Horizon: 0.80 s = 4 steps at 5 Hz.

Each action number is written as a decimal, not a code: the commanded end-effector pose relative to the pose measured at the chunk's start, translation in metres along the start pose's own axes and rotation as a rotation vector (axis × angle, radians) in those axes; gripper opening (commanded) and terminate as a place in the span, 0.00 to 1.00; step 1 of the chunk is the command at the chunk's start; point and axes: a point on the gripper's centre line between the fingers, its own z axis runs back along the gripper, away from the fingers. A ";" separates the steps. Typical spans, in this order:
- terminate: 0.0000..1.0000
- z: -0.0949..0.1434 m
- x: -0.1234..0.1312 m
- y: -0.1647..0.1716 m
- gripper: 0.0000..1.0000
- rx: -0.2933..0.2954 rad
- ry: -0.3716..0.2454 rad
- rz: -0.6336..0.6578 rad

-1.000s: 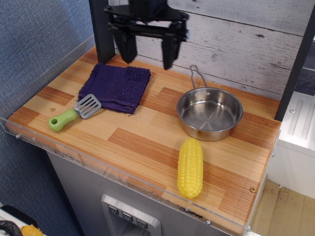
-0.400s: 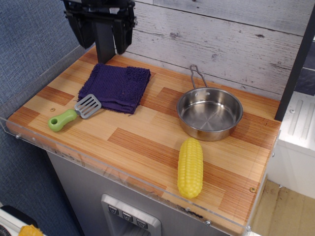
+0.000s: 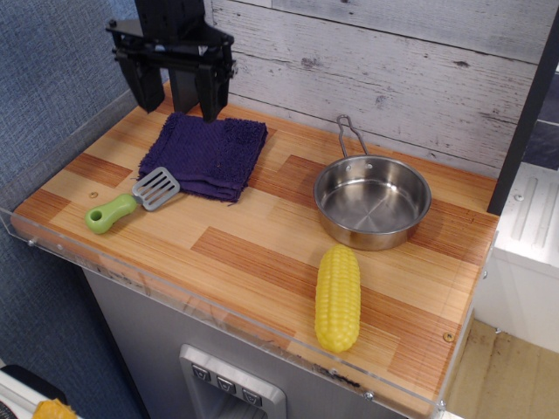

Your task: Place the green handled spatula to the right of the yellow vegetable.

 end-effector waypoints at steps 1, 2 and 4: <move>0.00 -0.008 -0.013 0.011 1.00 -0.015 -0.062 -0.035; 0.00 -0.009 -0.023 0.029 1.00 -0.118 -0.033 -0.077; 0.00 -0.031 -0.020 0.065 1.00 -0.160 0.033 -0.183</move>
